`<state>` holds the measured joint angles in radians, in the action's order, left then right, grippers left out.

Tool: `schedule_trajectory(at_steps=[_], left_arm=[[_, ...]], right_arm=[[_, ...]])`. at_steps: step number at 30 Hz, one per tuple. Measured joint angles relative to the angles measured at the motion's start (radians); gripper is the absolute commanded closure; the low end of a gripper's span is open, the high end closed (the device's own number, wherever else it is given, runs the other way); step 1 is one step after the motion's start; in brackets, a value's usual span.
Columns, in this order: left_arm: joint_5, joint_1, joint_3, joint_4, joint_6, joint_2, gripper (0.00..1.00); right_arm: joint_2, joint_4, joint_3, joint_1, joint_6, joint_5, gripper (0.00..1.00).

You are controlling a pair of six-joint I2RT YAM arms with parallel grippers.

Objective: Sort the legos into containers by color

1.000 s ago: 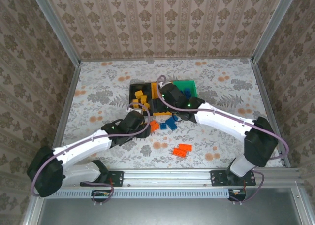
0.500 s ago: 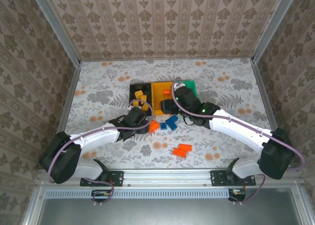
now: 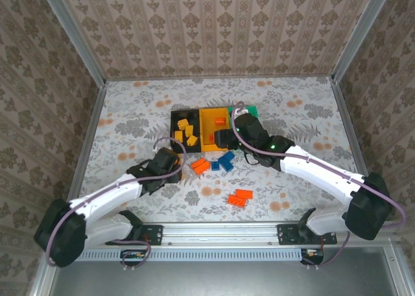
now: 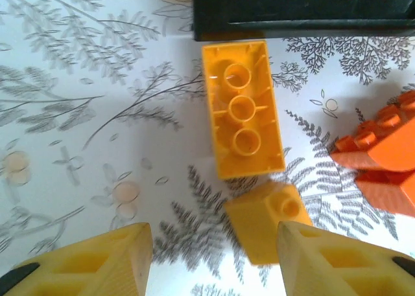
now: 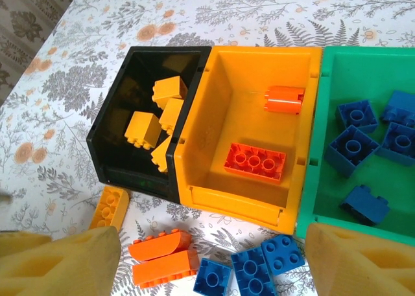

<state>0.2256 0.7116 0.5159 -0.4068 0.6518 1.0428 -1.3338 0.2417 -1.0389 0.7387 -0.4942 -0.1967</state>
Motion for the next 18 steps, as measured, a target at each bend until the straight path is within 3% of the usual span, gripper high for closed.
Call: schedule_trajectory(at_steps=[4, 7, 13, 18], left_arm=[[-0.015, 0.000, 0.001, -0.047, 0.013, -0.124, 0.23], [-0.047, 0.001, 0.003, -0.029, 0.018, -0.090, 0.14], [-0.118, 0.016, 0.009, 0.079, 0.024, 0.174, 0.13], [-0.103, 0.020, 0.024, 0.104, 0.033, 0.253, 0.21]], right_arm=[[0.013, -0.001, 0.001, -0.005, -0.003, 0.000, 0.23], [0.016, -0.003, 0.003, -0.007, -0.004, 0.000, 0.23], [0.026, -0.007, 0.017, -0.014, -0.004, 0.000, 0.23], [0.061, -0.007, 0.043, -0.027, -0.004, 0.000, 0.23]])
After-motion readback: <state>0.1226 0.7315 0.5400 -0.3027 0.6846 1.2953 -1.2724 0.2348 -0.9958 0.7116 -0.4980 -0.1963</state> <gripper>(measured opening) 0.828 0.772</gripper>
